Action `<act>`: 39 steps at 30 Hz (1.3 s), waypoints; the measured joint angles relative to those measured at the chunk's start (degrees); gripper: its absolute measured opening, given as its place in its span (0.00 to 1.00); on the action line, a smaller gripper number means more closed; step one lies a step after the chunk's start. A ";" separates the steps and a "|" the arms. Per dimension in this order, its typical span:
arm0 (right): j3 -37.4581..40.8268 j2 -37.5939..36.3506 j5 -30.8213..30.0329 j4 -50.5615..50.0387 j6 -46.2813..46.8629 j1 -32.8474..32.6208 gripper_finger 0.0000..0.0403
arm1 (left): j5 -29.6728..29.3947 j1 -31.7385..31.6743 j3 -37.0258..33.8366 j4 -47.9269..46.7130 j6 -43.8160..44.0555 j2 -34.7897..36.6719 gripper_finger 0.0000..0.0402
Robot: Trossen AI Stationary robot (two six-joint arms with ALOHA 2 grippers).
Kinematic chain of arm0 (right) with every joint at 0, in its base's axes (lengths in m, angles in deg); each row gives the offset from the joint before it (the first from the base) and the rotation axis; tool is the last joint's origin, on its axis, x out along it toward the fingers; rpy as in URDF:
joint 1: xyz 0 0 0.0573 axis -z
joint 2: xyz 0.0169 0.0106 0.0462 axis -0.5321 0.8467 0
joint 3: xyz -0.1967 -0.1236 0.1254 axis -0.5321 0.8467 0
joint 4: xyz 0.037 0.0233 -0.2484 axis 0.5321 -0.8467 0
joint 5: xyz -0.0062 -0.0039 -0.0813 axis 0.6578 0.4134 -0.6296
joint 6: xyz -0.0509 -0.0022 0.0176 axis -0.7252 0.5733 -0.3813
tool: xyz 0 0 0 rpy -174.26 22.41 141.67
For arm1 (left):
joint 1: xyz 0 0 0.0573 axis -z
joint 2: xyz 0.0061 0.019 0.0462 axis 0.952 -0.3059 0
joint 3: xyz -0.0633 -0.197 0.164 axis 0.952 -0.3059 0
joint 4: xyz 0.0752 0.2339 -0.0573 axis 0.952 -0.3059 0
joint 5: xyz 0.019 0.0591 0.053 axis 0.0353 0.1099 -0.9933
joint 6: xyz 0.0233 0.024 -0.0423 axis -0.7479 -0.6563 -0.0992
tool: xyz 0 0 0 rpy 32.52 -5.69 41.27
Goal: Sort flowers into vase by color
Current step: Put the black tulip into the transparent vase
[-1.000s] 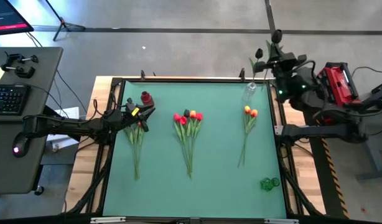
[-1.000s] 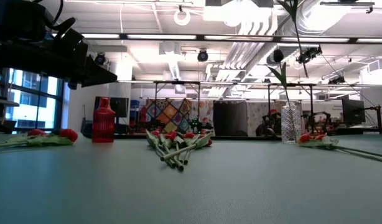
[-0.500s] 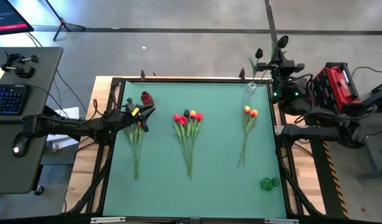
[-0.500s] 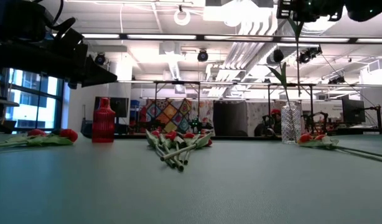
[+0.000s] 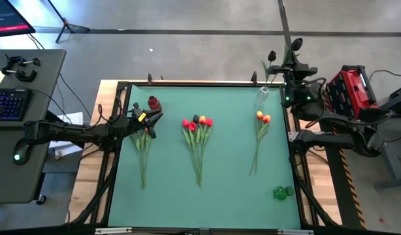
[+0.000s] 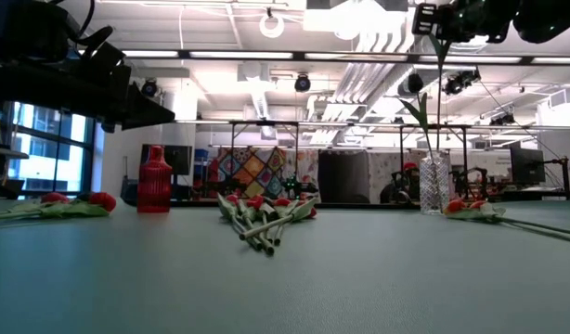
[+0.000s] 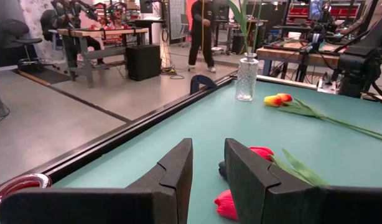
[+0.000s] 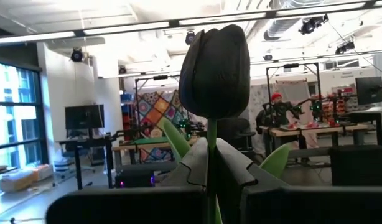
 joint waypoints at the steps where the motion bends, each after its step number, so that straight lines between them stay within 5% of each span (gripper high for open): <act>1: 0.00 0.09 0.08 0.21 0.00 0.00 0.00 | 0.00 0.00 0.00 0.00 0.02 -0.02 0.20; 14: -0.01 6.21 0.30 -2.07 2.56 -0.22 0.00 | 0.00 0.00 0.00 -0.04 0.02 -0.02 0.20; 20: -0.02 8.40 -8.01 -6.76 3.34 -1.70 0.00 | 0.00 0.00 0.00 -0.25 0.02 -0.01 0.20; 29: -0.02 8.67 -11.70 -31.24 24.82 -1.64 0.00 | 0.00 0.00 -0.01 -0.69 0.02 -0.02 0.20; 39: -0.15 8.69 -6.57 -39.44 33.40 -1.64 0.08 | 0.00 0.00 -0.02 -0.66 0.04 -0.02 0.20</act>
